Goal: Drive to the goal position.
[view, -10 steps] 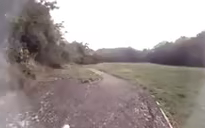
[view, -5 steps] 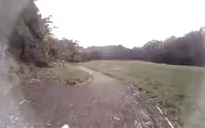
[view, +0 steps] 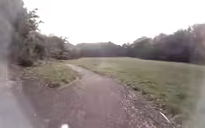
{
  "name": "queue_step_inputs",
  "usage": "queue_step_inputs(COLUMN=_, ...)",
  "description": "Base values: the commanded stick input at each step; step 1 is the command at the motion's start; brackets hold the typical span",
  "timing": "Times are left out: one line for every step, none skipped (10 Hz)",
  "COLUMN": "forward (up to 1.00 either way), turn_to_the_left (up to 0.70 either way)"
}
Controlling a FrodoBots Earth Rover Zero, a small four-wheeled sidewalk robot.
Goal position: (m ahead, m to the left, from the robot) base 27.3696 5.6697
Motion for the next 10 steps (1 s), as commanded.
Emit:
queue_step_inputs(forward=0.85, turn_to_the_left=0.0)
queue_step_inputs(forward=0.85, turn_to_the_left=0.0)
queue_step_inputs(forward=0.85, turn_to_the_left=0.0)
queue_step_inputs(forward=0.85, turn_to_the_left=0.0)
queue_step_inputs(forward=0.85, turn_to_the_left=0.05)
queue_step_inputs(forward=0.85, turn_to_the_left=0.34)
queue_step_inputs(forward=0.85, turn_to_the_left=0.34)
queue_step_inputs(forward=0.85, turn_to_the_left=0.25)
queue_step_inputs(forward=0.85, turn_to_the_left=0.05)
queue_step_inputs(forward=0.85, turn_to_the_left=0.0)
